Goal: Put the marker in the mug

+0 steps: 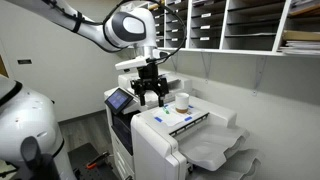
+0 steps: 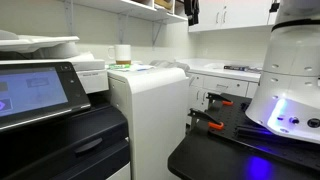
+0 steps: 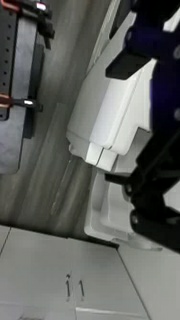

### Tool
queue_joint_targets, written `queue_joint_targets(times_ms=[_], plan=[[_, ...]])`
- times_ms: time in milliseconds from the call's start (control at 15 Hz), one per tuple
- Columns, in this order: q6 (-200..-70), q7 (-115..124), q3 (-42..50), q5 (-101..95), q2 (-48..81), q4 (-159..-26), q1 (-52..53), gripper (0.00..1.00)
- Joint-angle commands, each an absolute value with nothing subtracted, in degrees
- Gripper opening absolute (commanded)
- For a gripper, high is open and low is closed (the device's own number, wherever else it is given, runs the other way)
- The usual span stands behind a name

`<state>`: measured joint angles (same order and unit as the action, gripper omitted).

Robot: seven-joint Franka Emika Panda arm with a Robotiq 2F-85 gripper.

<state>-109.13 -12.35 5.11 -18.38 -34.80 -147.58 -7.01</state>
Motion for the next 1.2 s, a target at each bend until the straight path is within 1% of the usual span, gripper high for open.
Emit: queue_joint_targets(times_ms=[0,200,467,800,1133], plan=[[-108.85,-11.95,5.88,-18.79,-34.83,-147.45,-6.09,1.00],[-108.39,-15.95,6.27,-18.92,-33.17,-146.67,-4.58,1.00],[-113.12,-21.29,5.96,-18.86,-27.67,-144.62,-0.88,1.00],[-122.77,-27.58,5.12,-14.80,-12.66,-136.93,4.22,1.00],[-119.75,-39.39,2.48,-6.88,2.64,-123.41,4.80,1.00]])
